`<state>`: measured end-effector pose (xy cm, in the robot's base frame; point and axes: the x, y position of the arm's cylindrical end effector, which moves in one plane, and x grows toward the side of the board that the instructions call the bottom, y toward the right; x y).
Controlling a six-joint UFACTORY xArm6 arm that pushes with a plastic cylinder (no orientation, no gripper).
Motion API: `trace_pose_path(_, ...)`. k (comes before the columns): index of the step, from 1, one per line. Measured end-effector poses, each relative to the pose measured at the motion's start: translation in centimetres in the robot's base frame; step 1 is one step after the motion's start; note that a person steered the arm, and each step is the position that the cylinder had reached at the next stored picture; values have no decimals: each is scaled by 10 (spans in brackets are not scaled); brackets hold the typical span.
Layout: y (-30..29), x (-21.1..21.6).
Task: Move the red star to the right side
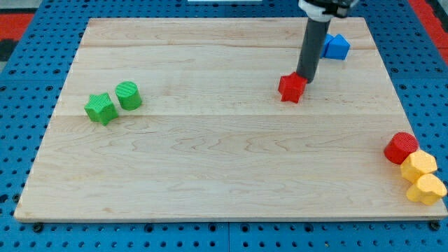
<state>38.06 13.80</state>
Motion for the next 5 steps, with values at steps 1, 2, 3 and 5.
trace_pose_path(1, 0, 17)
trace_pose_path(2, -5, 10)
trace_pose_path(3, -37, -44)
trace_pose_path(5, -104, -54)
